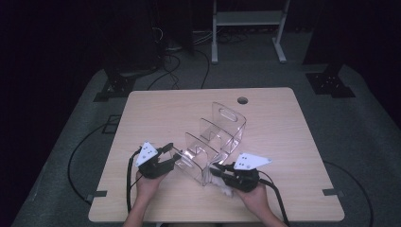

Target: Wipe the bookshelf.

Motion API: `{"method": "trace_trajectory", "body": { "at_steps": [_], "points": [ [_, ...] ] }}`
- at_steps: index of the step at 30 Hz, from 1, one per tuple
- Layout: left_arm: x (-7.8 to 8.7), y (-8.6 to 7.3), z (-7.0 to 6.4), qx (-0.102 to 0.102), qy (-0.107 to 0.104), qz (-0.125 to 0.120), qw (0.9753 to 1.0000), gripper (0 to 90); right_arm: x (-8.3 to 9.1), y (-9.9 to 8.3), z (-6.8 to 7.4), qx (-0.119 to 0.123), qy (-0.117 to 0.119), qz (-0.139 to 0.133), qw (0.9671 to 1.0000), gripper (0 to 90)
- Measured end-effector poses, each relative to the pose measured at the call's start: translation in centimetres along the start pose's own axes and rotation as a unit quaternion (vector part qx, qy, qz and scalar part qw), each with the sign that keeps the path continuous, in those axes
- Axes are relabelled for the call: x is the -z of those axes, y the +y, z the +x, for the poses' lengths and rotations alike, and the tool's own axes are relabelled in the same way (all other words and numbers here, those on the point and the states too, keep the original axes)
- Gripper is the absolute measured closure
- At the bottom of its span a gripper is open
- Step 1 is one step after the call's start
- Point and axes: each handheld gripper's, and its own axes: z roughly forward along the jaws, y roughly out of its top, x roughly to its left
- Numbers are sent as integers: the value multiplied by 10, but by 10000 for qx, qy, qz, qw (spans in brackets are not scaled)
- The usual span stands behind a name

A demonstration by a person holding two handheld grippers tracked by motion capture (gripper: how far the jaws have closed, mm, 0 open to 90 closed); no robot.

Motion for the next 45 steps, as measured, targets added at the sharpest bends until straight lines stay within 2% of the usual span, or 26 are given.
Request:
{"method": "trace_trajectory", "body": {
  "at_steps": [3,7,9,11,12,15,17,18,20,23,25,26,28,29,30,32,35,38,43,45],
  "points": [
    [0,0,0,1,44,17,10000,470,-3,0,3,135,55,67,9999,785],
    [0,0,0,2,28,8,10000,474,6,-1,-18,-75,-299,-16,9995,786],
    [-1,0,0,-10,25,8,10000,474,7,-5,-25,-268,-332,-63,9991,786],
    [-1,0,0,-5,35,4,10000,475,4,-6,-19,-227,-265,-29,9994,785],
    [0,0,0,-3,43,7,10000,473,-1,-6,-9,-40,-133,52,9999,785],
    [0,0,0,42,76,21,10000,466,-4,-6,-5,58,-93,107,9999,785],
    [0,0,-1,44,109,43,9999,444,-1,-4,-11,59,-212,93,9997,785],
    [-1,1,-1,29,119,45,9999,441,3,-4,-22,-85,-357,41,9993,785],
    [-1,1,-1,19,140,35,9999,457,4,-6,-27,-162,-414,25,9990,785],
    [-1,1,0,9,182,28,9998,470,1,-8,-23,-160,-390,42,9991,785],
    [-1,1,0,7,173,32,9998,473,-5,-9,-12,-4,-181,163,9997,785],
    [0,1,0,12,163,33,9999,474,-8,-8,-6,148,-191,198,9995,785],
    [0,1,1,20,152,30,9999,474,-7,-8,-7,158,-180,203,9995,785],
    [0,1,1,27,129,23,9999,475,-2,-7,-16,25,-276,133,9995,785],
    [0,1,1,27,129,23,9999,475,-2,-7,-16,25,-276,133,9995,785],
    [0,1,1,33,118,17,9999,476,1,-8,-25,-112,-394,86,9991,785],
    [0,1,1,40,109,11,9999,476,-1,-10,-22,-109,-370,94,9992,785],
    [0,1,2,33,119,22,9999,476,-7,-11,-13,52,-263,181,9995,785],
    [-1,1,1,60,175,8,9998,474,-1,-11,-28,-81,-459,177,9988,784],
    [-1,1,1,60,230,13,9997,472,-3,-11,-26,-100,-384,194,9990,783]
  ]
}}
